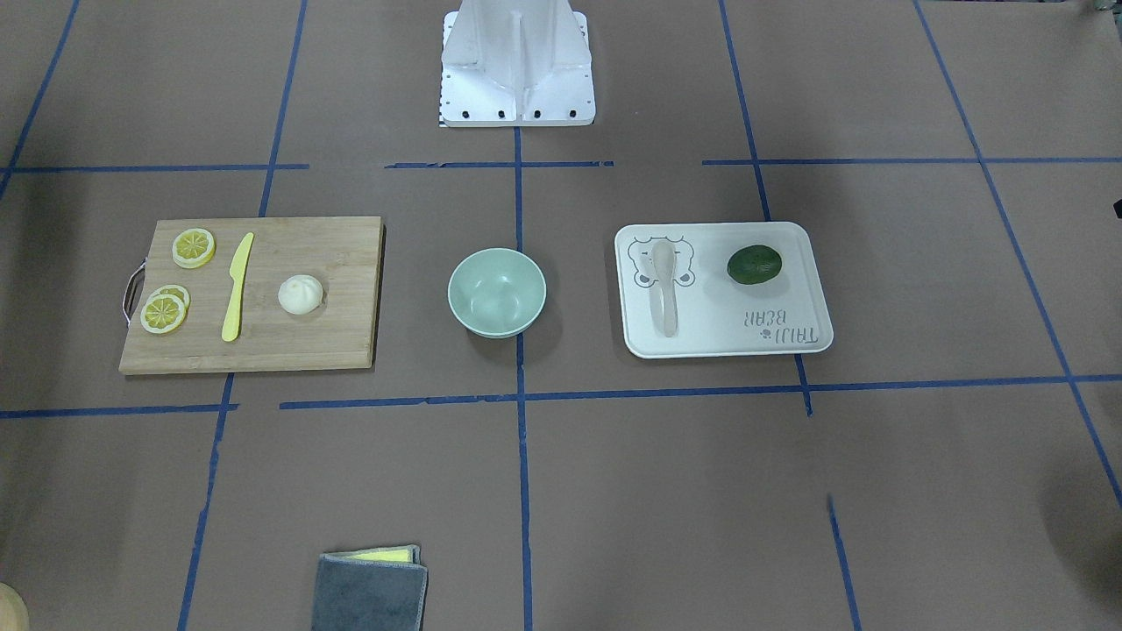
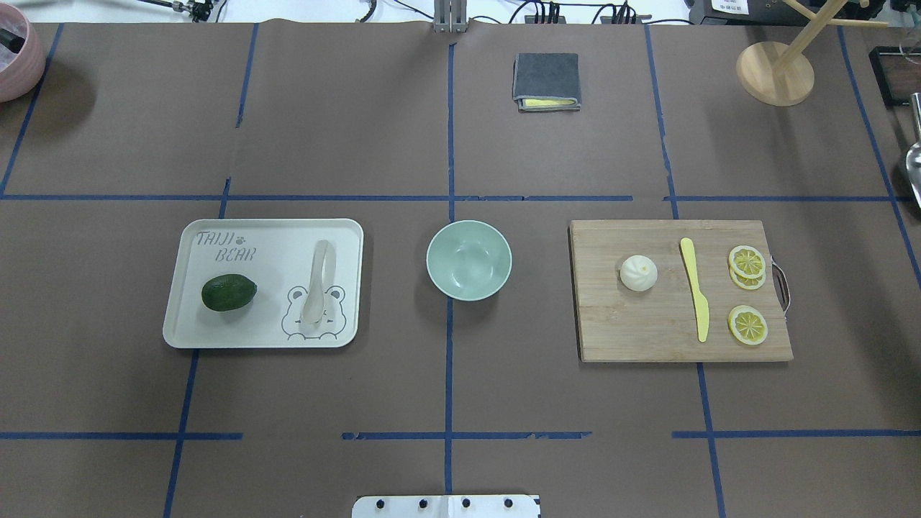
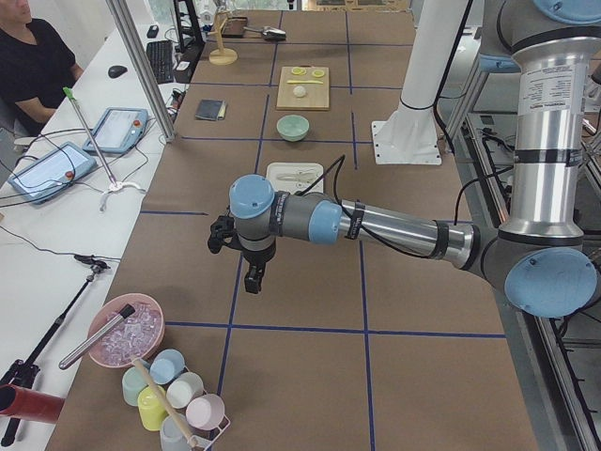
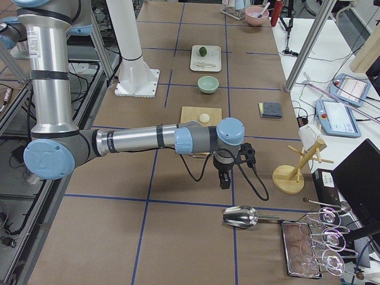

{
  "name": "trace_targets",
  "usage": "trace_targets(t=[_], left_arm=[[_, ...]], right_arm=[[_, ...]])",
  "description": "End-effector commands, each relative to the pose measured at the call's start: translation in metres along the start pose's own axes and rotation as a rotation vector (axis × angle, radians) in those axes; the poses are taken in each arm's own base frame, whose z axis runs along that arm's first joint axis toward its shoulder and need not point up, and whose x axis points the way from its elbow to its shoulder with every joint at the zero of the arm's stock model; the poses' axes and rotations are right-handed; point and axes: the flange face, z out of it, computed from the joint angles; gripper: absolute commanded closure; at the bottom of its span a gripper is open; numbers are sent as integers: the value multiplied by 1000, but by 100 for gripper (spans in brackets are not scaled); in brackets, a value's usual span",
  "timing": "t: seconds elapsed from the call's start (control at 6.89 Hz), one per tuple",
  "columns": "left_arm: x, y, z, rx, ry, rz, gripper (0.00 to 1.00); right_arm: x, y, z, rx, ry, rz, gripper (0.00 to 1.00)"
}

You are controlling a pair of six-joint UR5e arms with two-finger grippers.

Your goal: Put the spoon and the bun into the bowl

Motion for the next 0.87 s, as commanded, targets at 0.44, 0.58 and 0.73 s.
trace_targets(t=[0.44, 0.58, 0.73], left_arm=[[230, -33, 76, -15, 287, 203, 0], [323, -59, 82, -11, 313, 137, 0], [404, -67, 98, 1, 300, 65, 0]], right_arm=[[-2, 5, 6, -10, -30, -5, 0], [-6, 3, 9, -15, -31, -15, 0], [-10, 2, 11, -19, -35, -22, 0]])
